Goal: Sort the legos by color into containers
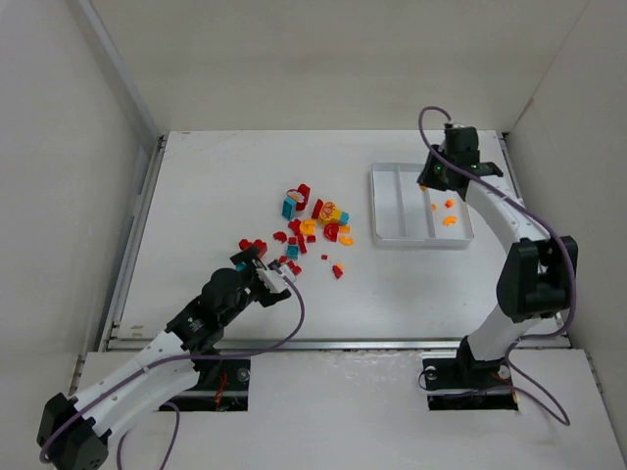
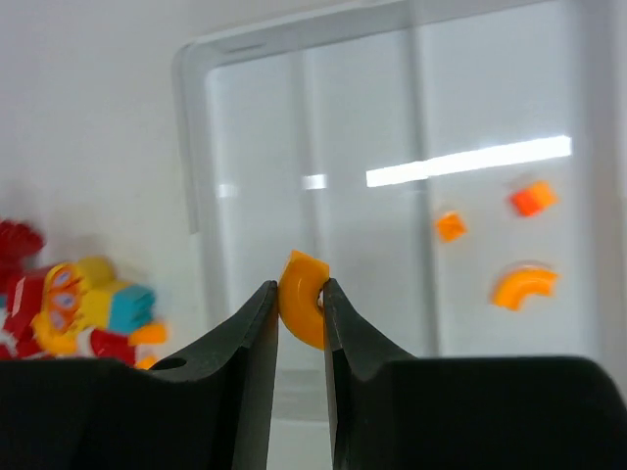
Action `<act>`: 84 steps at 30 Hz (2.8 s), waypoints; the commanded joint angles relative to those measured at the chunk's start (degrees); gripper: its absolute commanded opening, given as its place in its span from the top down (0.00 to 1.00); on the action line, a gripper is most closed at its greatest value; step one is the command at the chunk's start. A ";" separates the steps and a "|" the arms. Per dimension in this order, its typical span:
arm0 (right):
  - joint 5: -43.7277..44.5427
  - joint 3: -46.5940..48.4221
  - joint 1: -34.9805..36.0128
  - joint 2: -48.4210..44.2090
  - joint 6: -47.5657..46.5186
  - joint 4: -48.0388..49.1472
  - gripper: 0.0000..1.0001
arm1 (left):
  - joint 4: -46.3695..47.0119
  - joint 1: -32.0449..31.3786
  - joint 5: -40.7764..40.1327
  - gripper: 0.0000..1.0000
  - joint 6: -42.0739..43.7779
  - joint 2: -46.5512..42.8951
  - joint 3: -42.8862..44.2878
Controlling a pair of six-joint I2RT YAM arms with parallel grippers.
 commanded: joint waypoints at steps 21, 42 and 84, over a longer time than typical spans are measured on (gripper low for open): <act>4.76 21.49 -12.77 25.47 -6.58 -8.86 0.57 | 5.77 2.14 -2.44 0.15 1.87 2.22 -1.01; 1.17 0.85 13.94 3.92 -8.44 -1.22 0.32 | 6.30 2.14 -1.74 0.15 0.82 -1.20 -2.07; 3.26 -0.03 27.84 16.96 -9.76 -4.38 0.87 | 5.86 1.09 -1.74 0.13 0.82 -2.70 -2.59</act>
